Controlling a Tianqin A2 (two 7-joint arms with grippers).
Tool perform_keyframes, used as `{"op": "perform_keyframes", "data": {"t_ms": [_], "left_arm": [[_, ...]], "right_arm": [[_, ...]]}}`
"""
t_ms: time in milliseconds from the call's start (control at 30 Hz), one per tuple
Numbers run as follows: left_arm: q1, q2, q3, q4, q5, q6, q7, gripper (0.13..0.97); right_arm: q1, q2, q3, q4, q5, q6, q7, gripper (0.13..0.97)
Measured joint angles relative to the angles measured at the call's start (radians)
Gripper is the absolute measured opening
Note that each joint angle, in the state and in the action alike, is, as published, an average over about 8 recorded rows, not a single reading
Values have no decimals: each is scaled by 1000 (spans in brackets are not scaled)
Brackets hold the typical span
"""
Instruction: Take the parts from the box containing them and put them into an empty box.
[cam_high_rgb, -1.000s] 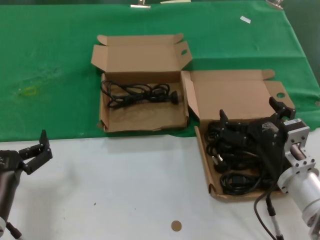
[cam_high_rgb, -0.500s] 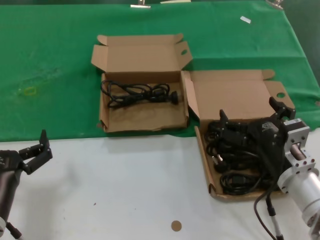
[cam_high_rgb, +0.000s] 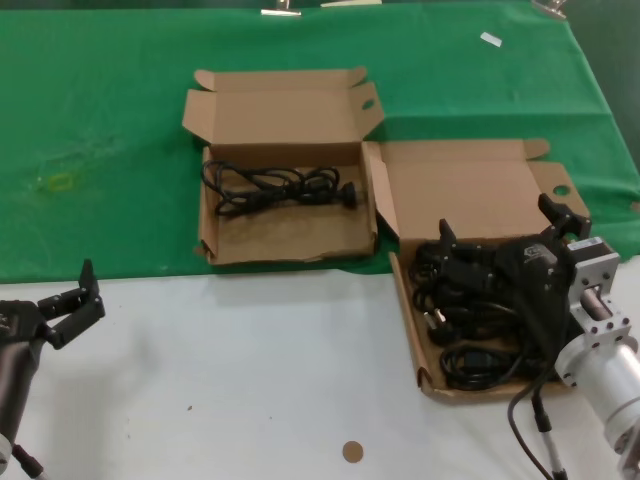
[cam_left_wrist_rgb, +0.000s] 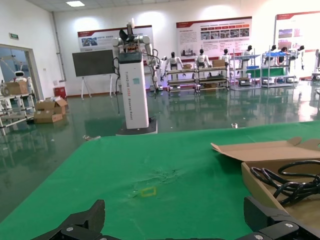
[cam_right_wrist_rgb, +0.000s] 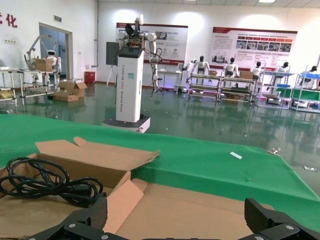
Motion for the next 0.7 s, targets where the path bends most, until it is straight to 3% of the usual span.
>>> {"op": "perform_keyframes", "data": {"t_ms": [700], "left_arm": [[0, 0, 0, 0, 0, 0, 0, 966]], "right_arm": [[0, 0, 0, 0, 0, 0, 0, 966]]}}
